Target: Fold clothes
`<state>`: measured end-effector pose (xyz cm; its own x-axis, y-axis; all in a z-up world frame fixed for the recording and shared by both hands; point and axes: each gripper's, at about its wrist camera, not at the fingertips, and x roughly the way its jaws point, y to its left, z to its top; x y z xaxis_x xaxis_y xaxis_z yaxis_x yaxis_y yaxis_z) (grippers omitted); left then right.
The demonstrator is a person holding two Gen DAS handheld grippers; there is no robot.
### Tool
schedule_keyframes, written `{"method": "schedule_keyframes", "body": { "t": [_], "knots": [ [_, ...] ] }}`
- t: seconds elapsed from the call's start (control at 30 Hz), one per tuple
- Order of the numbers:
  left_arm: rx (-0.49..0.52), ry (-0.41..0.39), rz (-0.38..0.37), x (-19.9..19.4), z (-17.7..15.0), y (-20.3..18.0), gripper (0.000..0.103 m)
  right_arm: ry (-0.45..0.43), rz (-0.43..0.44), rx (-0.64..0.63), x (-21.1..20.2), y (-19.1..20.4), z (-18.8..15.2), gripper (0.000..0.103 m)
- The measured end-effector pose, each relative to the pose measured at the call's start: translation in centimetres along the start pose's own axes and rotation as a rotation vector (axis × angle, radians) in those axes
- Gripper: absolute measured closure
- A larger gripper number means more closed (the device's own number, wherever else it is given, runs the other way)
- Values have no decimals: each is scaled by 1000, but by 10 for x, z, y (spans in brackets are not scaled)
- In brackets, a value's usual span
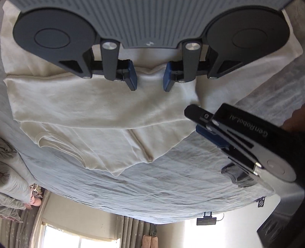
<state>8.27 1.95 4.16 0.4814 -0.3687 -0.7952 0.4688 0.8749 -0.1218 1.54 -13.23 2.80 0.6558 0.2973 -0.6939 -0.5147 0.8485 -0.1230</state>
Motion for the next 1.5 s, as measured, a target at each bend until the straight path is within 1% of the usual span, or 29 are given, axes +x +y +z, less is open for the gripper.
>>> {"method": "schedule_keyframes", "body": {
  "t": [0.07,0.2,0.27,0.33,0.37,0.47,0.5,0.53,0.6,0.63,0.7,0.73,0.77,0.83,0.87,0.93,0.97,1.0,1.03,1.07,1.17,1.2,1.27,1.3,1.37,1.4,1.43,1.47,1.5],
  "knots": [
    [-2,1,16,0,0,1,68,17,29,-57,-10,4,-5,68],
    [-13,5,47,3,5,1,66,45,77,-15,-12,-3,-9,68],
    [-20,-5,58,2,8,0,66,42,90,22,-15,-8,-7,68],
    [-15,-34,61,-4,9,-4,66,3,104,69,-23,-14,-3,68],
    [-15,-43,58,-6,9,-5,66,-24,107,96,-28,-18,0,65],
    [-15,-61,70,-8,9,-7,66,-92,82,161,-35,-25,4,62],
    [-14,-66,82,-7,9,-7,66,-89,75,174,-31,-24,4,62],
    [-17,-68,90,-5,8,-8,67,-61,78,189,-24,-22,3,62],
    [-4,-59,89,1,5,-13,67,22,107,198,-8,-13,-2,61],
    [11,-50,87,5,3,-17,67,26,83,168,-6,-4,-5,60],
    [57,-45,108,10,-1,-24,67,30,22,77,-9,13,-4,61],
    [78,-45,116,11,-3,-26,67,40,21,68,-11,15,-4,65],
    [98,-46,124,11,-5,-27,67,50,32,79,-13,14,-5,68],
    [104,-34,129,9,-5,-27,67,63,58,77,-17,10,-7,71],
    [105,-27,133,8,-5,-27,67,74,88,58,-19,10,-7,72],
    [109,-24,142,5,-4,-27,67,102,178,19,-25,9,-8,73],
    [112,-24,146,4,-4,-26,67,104,197,-2,-29,8,-9,74],
    [114,-23,151,3,-4,-26,67,83,173,-12,-33,5,-8,72],
    [102,-27,149,1,-3,-25,67,51,132,3,-38,-1,-6,68],
    [85,-32,145,-2,-2,-22,67,24,97,51,-40,-13,-4,65],
    [62,-86,125,-12,1,-22,67,-27,14,257,-39,-54,-1,65],
    [65,-104,109,-14,2,-25,67,-23,1,323,-36,-64,-3,65],
    [71,-121,77,-13,1,-33,66,6,-19,396,-27,-75,-7,64],
    [73,-118,64,-10,0,-37,66,28,-38,391,-21,-75,-8,63],
    [95,-69,53,3,-5,-46,65,62,-72,349,-13,-70,-10,61],
    [110,-57,62,8,-8,-49,65,66,-81,324,-14,-67,-9,60],
    [127,-49,75,12,-11,-51,64,66,-86,308,-15,-65,-7,54],
    [132,-47,80,12,-11,-52,64,64,-86,296,-17,-63,-5,43],
    [117,-45,76,10,-10,-50,63,52,-89,290,-20,-61,-4,36]
  ]
}}
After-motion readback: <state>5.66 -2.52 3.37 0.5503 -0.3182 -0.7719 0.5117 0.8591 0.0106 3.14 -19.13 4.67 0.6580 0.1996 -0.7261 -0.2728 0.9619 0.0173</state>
